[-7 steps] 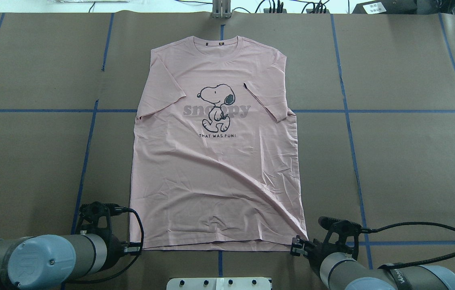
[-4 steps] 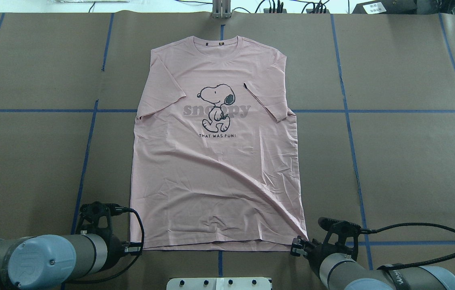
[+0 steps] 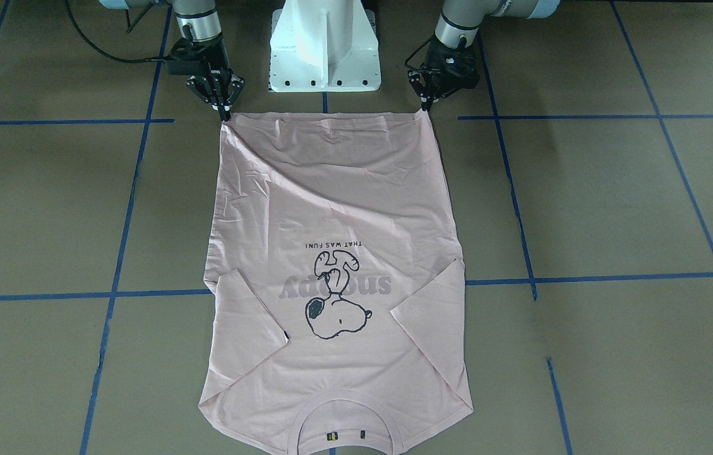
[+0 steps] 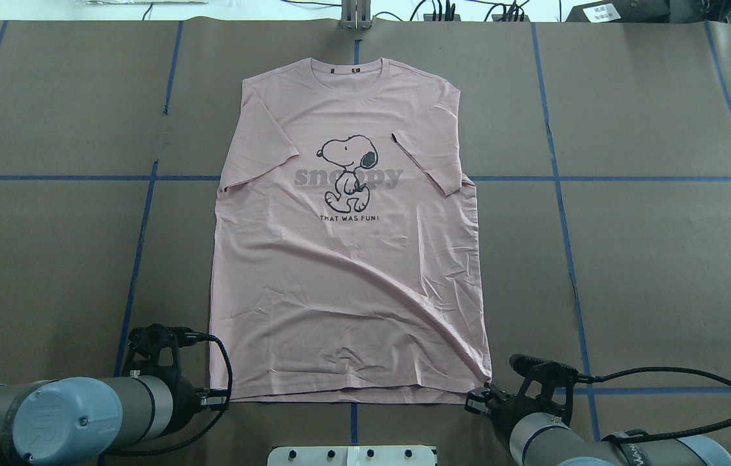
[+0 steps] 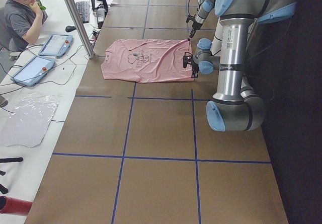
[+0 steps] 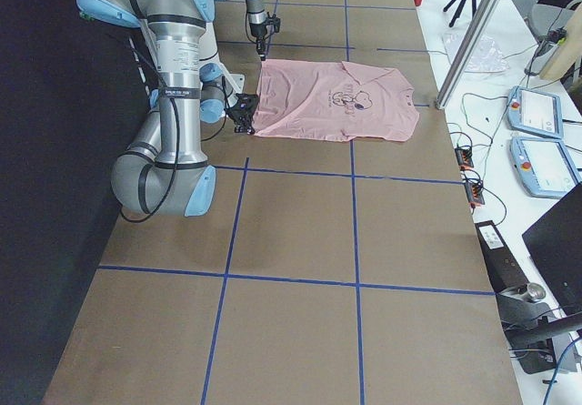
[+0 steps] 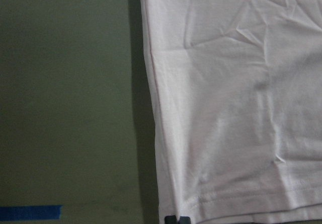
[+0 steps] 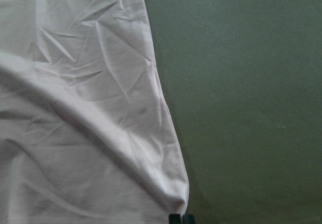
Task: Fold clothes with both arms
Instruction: 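Grasp the hem corners with both grippers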
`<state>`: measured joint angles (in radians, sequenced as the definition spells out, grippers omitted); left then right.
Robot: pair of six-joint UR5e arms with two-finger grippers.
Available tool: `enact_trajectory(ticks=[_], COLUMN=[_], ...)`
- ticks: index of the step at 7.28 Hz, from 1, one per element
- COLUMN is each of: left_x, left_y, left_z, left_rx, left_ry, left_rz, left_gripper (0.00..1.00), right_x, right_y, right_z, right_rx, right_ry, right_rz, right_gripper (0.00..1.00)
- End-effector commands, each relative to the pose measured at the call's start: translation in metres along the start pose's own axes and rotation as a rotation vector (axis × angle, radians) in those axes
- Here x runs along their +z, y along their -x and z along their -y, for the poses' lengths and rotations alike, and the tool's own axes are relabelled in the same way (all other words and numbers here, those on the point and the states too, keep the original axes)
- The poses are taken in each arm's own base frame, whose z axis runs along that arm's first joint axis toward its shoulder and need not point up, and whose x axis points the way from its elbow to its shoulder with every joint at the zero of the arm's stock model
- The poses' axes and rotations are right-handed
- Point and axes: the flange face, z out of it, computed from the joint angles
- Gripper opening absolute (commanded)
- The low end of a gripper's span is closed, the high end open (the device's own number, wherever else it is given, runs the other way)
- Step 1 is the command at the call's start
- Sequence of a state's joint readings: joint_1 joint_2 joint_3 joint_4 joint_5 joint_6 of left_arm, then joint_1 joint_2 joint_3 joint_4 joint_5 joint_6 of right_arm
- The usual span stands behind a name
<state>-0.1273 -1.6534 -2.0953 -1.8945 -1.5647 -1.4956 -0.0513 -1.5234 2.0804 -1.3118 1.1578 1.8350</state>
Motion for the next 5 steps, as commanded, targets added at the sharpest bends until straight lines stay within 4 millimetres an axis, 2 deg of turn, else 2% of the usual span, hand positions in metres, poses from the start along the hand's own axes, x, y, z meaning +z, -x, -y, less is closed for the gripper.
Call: enact_trajectory(ticks=[1,2,3,4,5], left_x=[-0.005,-0.027,-0.058,-0.092,-0.144], left_y=[-0.003,-0.01,-0.017,-0.024,-0.034], left_z=[0.0,0.002,-0.001,-0.005,-0.006], left_rx=[0.0,0.002,0.003,0.005,0.006], left_ry=[-0.001,-0.005,0.034,0.088,0.115], left_rz=[-0.011,-0.046,-0.064,-0.043,-0.056], left_gripper=[0.0,0.0,0.0,0.0,0.0], right_x=[-0.003,-0.017,-0.047,-0.1,-0.155], right_y=[0.001,0.005,0.003,0.012,0.015], right_z=[0.001,0.01,0.022,0.037,0.058], right_rx=[-0.004,0.005,-0.002,-0.013,-0.004], right_ry=[-0.001,0.007,0.017,0.069,0.105], right_rz=[0.005,0.025,0.015,-0.025,-0.015], right_gripper=[0.0,0.0,0.0,0.0,0.0])
